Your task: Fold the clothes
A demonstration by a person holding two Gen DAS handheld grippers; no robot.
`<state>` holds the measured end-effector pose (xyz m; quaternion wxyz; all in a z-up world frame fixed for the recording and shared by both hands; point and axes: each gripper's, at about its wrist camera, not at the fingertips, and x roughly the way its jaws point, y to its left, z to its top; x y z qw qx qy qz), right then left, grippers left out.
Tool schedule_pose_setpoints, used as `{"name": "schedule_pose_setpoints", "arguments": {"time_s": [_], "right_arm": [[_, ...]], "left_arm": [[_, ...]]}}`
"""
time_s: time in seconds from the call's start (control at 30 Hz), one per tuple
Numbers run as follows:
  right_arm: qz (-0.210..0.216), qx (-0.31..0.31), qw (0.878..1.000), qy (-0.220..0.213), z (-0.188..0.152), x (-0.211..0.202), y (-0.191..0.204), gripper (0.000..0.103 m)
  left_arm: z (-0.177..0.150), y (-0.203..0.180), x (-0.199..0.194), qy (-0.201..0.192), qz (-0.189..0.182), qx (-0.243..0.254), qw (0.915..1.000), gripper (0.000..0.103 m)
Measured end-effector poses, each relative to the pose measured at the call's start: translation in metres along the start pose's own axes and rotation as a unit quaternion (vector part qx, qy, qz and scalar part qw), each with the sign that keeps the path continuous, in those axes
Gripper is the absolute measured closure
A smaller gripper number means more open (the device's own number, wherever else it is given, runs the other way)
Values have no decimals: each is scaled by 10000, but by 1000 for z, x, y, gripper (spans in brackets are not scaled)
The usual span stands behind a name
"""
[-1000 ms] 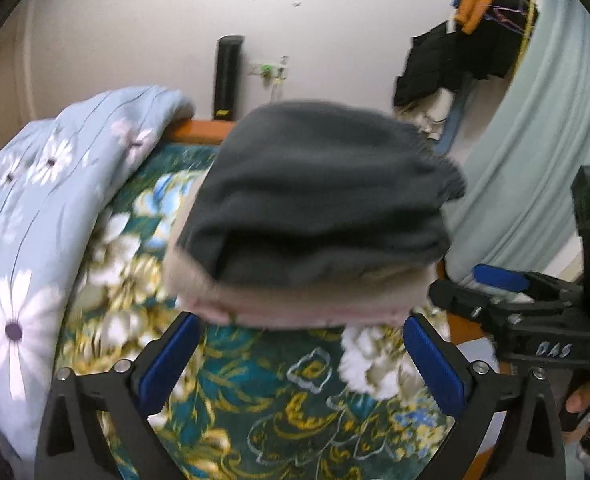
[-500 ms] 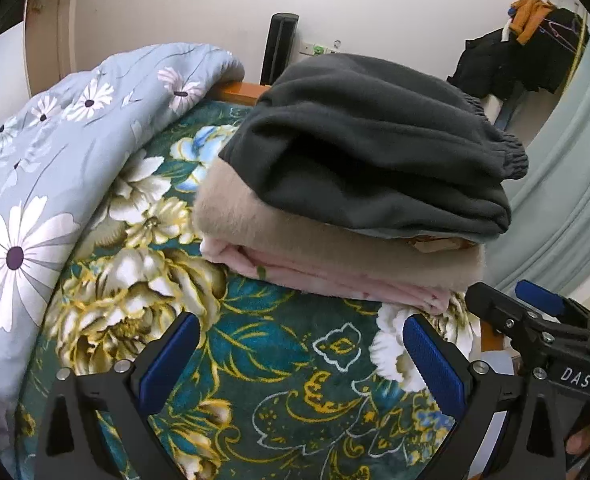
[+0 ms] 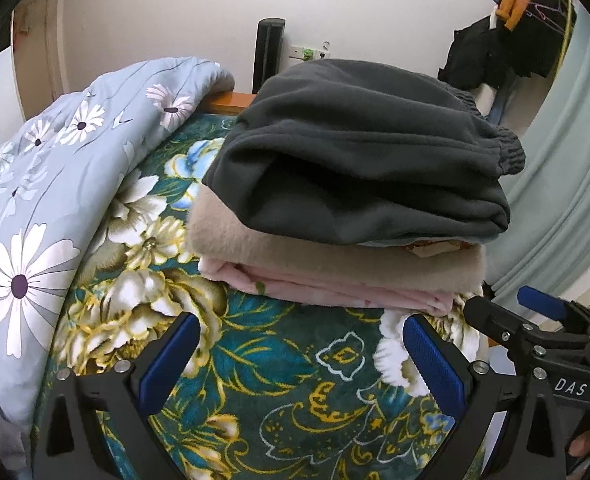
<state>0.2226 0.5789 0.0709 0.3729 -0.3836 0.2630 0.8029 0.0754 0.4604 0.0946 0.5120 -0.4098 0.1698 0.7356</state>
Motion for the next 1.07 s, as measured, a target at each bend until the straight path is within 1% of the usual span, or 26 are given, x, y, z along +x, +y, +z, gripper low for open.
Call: {"name": "schedule_pose_setpoints", "arguments": {"time_s": [0.2,0.6,0.83,1.0,1.07], "right_arm": [[-47,-15,10000,27,0,-2,0,0],[-96,3,9999,80,-1,-6,-2,0],[-92,18,9999,108,-2,-6,-3,0],[-98,-14,9999,114,-2,-7,-3,0],[-71,-13,9999,116,-2,-7,-2,0]], "left_arm": [[-2,1,2,68,-90,-62,9999,0],[-2,-5,-2,141,-112,109,9998,0],[-1,-6,-2,187,-138,100,9997,0],[-2,-7,-2,178,-192,128,9996,0],[-2,-7,-6,68,-213,130,9997,0]]}}
